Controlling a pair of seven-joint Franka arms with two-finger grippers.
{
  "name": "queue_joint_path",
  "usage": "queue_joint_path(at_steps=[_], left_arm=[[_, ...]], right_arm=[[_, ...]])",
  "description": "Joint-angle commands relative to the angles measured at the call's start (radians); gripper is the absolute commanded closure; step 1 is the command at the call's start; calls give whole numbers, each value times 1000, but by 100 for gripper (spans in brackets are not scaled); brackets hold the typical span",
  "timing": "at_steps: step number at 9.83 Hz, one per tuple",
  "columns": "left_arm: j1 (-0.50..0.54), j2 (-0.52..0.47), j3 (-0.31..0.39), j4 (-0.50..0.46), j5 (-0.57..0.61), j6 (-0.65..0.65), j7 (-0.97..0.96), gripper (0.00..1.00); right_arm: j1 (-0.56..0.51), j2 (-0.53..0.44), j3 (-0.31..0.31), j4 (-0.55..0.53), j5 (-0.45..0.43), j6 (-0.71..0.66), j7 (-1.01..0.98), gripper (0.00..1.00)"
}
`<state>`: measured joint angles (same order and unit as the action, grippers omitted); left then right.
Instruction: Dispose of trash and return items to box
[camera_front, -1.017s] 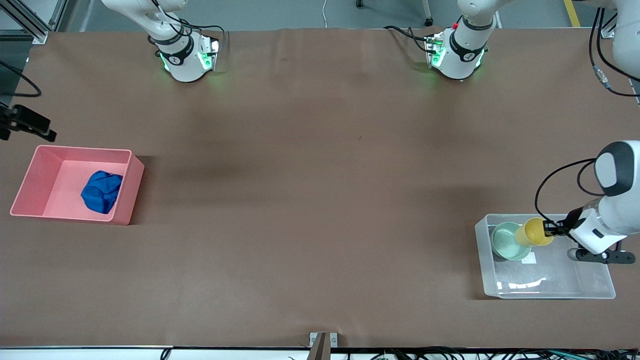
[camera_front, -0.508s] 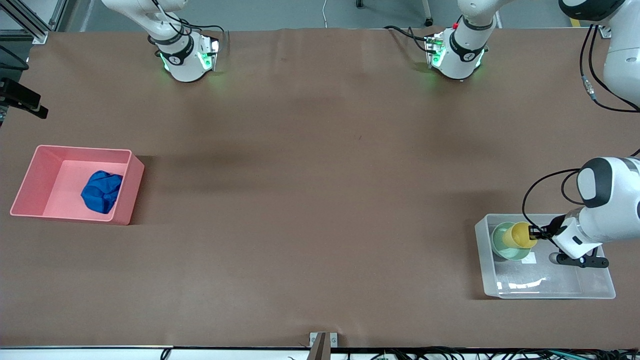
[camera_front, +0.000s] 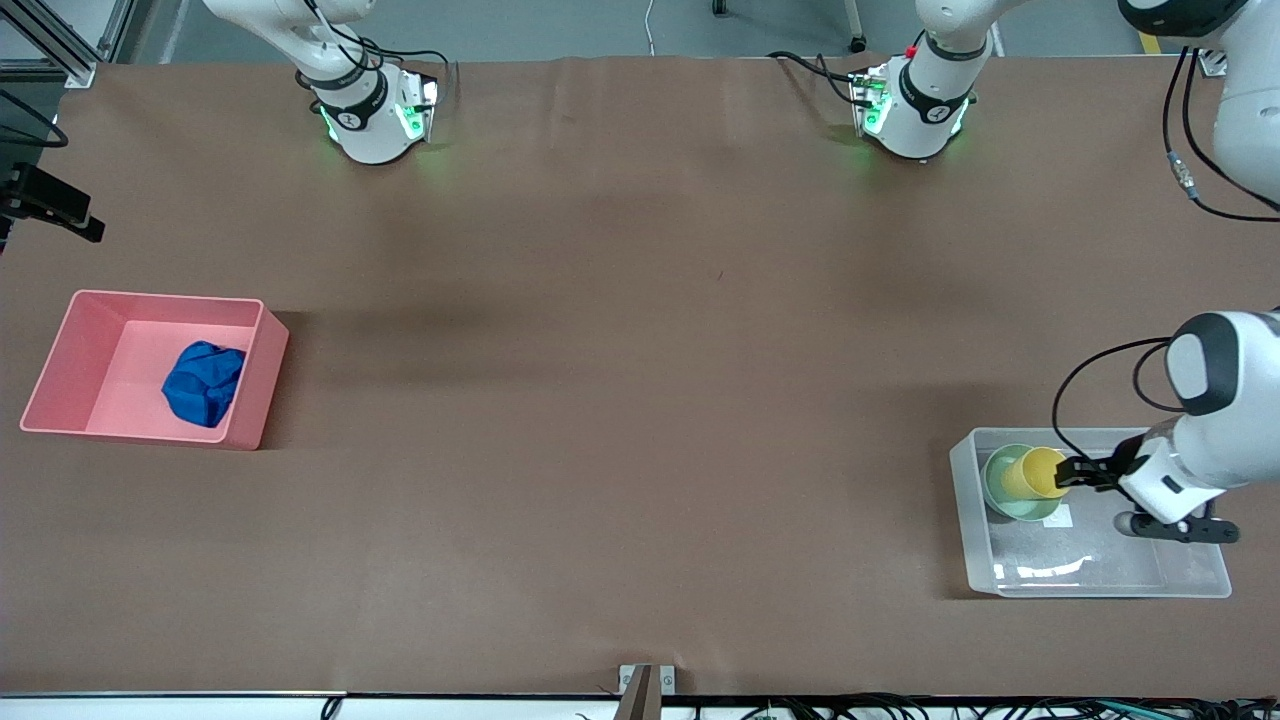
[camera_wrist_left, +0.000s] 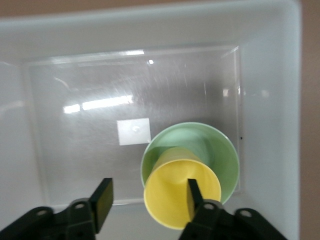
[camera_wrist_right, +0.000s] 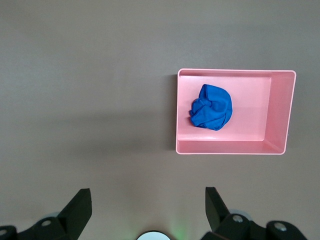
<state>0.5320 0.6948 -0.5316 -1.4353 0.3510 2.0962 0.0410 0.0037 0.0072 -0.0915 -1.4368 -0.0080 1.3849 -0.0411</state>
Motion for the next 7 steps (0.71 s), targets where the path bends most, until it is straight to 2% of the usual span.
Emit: queue_joint_path(at_steps=[1, 4, 6, 7], left_arm=[[8, -156, -37, -36, -70, -97, -18, 0], [3, -354, -85, -34, -119, -261, -124, 0], [5, -437, -128, -33, -132, -356, -125, 0], [3, -480, -131, -33, -185, -387, -128, 0]], right_arm=[[9, -26, -4, -27, 2, 25, 7, 0], [7, -24, -4, -25, 2, 29, 6, 0], [6, -24, -5, -27, 2, 28, 6, 0], [6, -24, -5, -27, 2, 28, 6, 0]])
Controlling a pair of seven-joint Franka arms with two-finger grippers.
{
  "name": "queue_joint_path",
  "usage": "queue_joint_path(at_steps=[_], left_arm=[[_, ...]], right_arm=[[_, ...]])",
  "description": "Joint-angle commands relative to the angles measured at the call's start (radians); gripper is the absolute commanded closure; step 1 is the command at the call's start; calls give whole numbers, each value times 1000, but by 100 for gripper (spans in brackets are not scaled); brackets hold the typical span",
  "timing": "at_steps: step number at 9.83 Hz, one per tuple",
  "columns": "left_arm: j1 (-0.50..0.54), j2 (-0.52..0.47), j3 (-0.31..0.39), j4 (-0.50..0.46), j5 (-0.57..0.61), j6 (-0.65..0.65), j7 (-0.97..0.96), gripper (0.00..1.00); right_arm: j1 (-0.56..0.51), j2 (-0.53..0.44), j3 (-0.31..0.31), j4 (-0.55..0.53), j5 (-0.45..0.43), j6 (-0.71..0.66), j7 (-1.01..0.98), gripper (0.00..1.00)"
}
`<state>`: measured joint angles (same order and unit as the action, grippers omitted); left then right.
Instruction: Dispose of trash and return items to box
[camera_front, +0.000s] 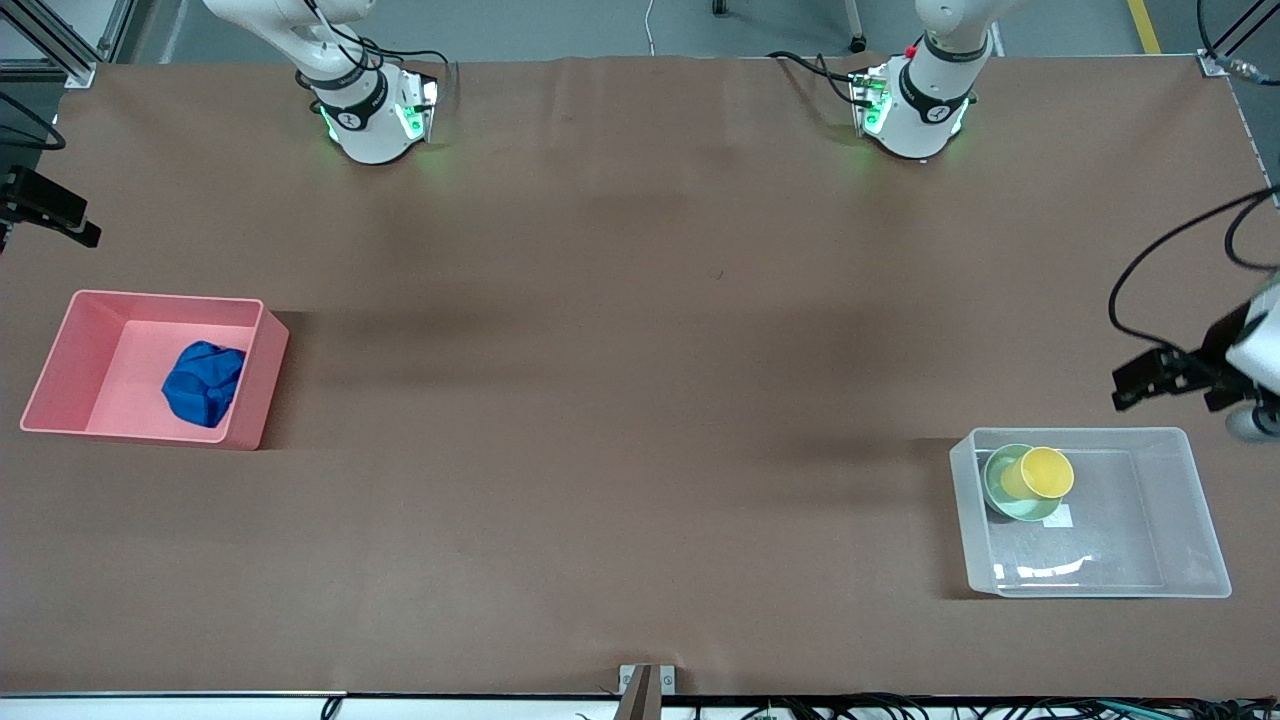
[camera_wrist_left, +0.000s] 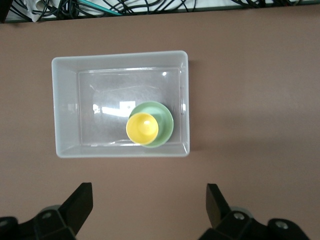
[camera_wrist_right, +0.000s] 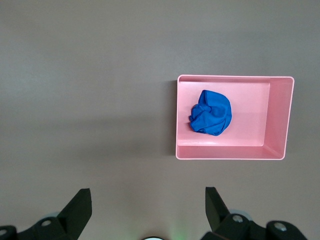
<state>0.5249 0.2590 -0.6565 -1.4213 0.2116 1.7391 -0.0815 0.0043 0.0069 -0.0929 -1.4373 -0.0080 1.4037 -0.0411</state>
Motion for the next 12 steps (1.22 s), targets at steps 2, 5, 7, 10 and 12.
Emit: queue_joint_path(at_steps=[2, 5, 7, 10, 12], left_arm=[[-11, -111, 1, -56, -130, -68, -17, 0], [-267, -202, 235, -108, -141, -124, -35, 0], [-443, -256, 436, -178, -185, -124, -35, 0], [-514, -340, 505, -280, -210, -118, -47, 0], [-502, -342, 506, -265, -198, -139, -29, 0]], right_arm=[[6, -24, -4, -26, 2, 11, 6, 0], [6, -25, -4, -26, 2, 11, 6, 0], [6, -24, -4, -26, 2, 11, 6, 0], [5, -24, -4, -26, 2, 11, 6, 0], [5, -24, -4, -26, 2, 11, 6, 0]])
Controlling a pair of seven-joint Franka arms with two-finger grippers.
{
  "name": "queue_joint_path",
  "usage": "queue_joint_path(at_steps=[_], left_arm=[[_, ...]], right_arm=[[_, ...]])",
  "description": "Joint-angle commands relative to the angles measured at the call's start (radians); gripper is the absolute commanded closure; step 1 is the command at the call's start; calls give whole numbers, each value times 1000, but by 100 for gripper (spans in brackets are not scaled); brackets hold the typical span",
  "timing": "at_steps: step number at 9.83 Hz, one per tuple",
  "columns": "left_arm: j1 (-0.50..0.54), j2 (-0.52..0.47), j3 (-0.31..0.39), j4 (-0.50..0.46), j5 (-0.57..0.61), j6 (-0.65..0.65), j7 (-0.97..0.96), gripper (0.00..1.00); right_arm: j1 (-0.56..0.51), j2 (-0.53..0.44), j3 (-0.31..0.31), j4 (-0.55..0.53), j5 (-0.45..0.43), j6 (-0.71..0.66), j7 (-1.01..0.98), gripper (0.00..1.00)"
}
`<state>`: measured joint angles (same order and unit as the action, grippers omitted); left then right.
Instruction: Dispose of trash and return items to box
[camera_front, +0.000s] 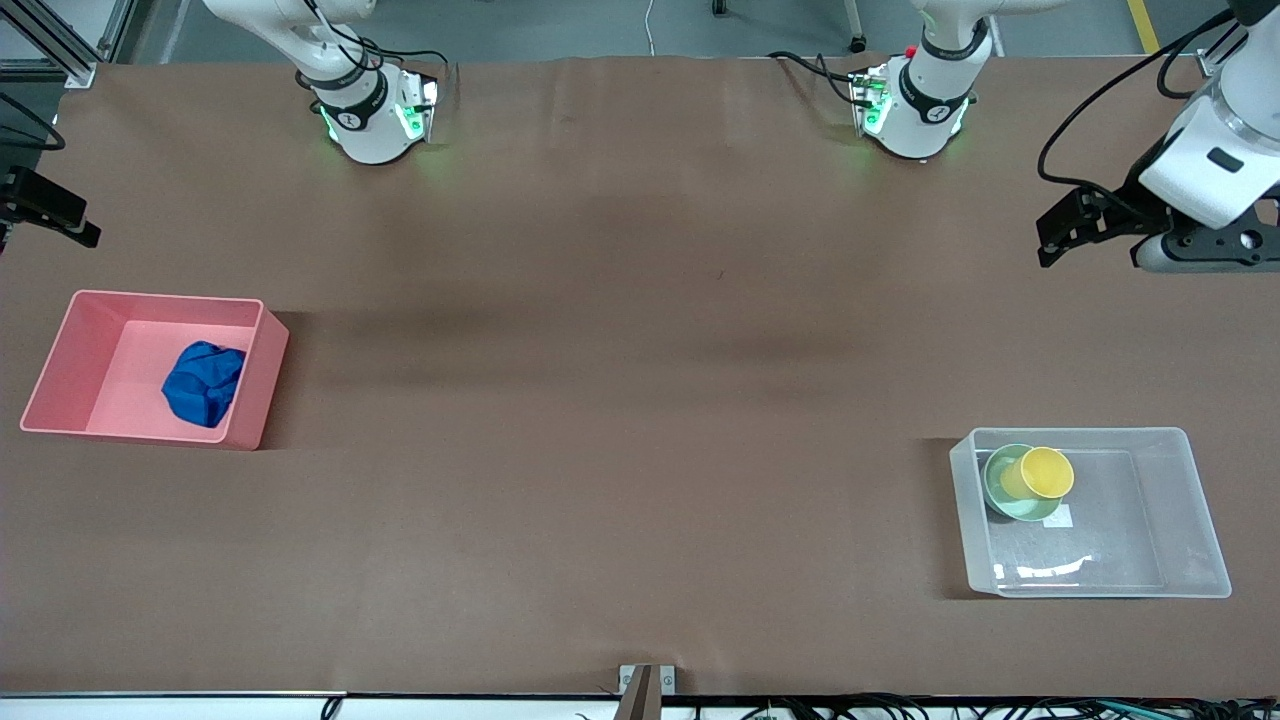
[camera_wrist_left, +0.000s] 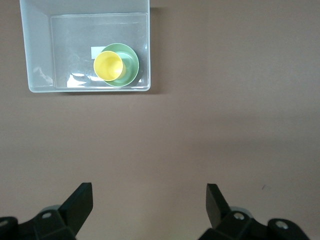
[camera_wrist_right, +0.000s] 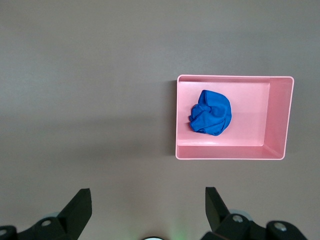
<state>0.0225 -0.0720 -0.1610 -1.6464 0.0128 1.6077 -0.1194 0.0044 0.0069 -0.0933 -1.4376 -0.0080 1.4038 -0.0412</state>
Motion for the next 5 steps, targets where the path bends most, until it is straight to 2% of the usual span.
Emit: queue_joint_path(at_steps=[1, 5], left_arm=[[17, -6, 11, -12, 2, -9, 9, 0], [33, 32, 6, 56, 32, -54, 7, 0]], right_arm=[[5, -24, -3, -26, 2, 11, 6, 0], [5, -24, -3, -26, 2, 12, 6, 0]])
